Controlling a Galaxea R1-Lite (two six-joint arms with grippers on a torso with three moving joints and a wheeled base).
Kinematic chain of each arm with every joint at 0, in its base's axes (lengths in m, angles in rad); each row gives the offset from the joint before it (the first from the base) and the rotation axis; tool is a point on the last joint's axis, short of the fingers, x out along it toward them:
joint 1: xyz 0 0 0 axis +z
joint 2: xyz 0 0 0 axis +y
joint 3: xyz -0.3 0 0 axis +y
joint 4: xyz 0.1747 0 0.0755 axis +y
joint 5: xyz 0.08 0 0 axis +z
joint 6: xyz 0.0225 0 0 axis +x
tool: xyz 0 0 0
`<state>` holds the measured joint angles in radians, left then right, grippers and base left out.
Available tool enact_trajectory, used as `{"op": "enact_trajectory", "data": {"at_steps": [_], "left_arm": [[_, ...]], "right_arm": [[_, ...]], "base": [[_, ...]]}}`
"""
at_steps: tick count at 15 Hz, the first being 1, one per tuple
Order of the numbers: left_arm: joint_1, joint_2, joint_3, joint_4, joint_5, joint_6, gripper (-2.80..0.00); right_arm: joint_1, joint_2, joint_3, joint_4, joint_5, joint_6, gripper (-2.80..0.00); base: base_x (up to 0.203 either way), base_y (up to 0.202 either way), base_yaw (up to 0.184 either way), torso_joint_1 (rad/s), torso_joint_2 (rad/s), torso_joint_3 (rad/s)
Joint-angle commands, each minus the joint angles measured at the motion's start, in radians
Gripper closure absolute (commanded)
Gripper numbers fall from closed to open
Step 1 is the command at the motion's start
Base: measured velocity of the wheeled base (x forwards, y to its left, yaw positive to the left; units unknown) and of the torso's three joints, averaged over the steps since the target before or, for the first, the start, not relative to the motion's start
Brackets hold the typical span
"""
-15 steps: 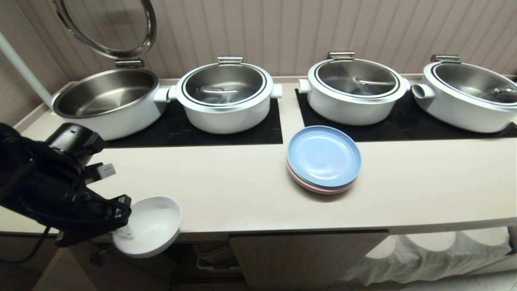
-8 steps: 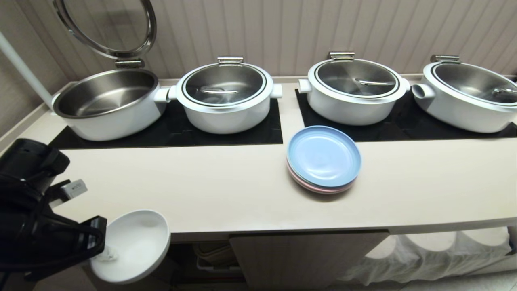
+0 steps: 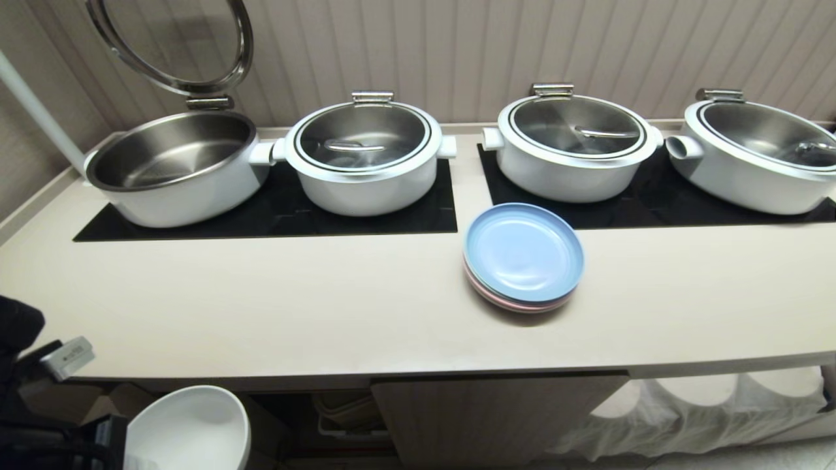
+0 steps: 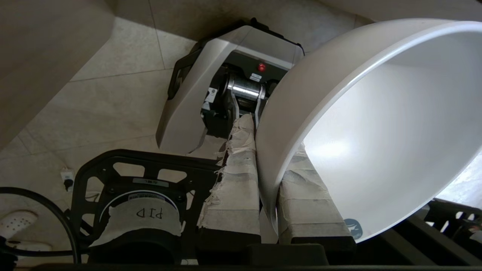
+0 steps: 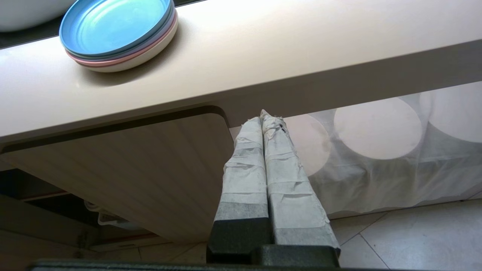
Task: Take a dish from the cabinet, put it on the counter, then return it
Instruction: Put it back into the cabinet
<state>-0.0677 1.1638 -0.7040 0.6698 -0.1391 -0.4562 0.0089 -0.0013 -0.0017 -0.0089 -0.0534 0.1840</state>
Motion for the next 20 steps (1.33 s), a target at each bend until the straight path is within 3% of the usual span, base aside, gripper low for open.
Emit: {"op": "enact_trajectory", "data": {"at_steps": [1, 20], "left_arm": [[-0.001, -0.044, 0.017, 0.004, -0.003, -0.003, 0.00], [-0.004, -0.253, 0.099, 0.063, 0.001, 0.025, 0.00]], "right_arm": [[0.000, 0.001, 0.000, 0.000, 0.000, 0.001, 0.00], [0.000, 0.001, 0.000, 0.000, 0.000, 0.002, 0.00]], "base": [[0.000, 0.000, 0.000, 0.000, 0.00, 0.000], [0.000, 0.000, 0.000, 0.000, 0.00, 0.000]]}}
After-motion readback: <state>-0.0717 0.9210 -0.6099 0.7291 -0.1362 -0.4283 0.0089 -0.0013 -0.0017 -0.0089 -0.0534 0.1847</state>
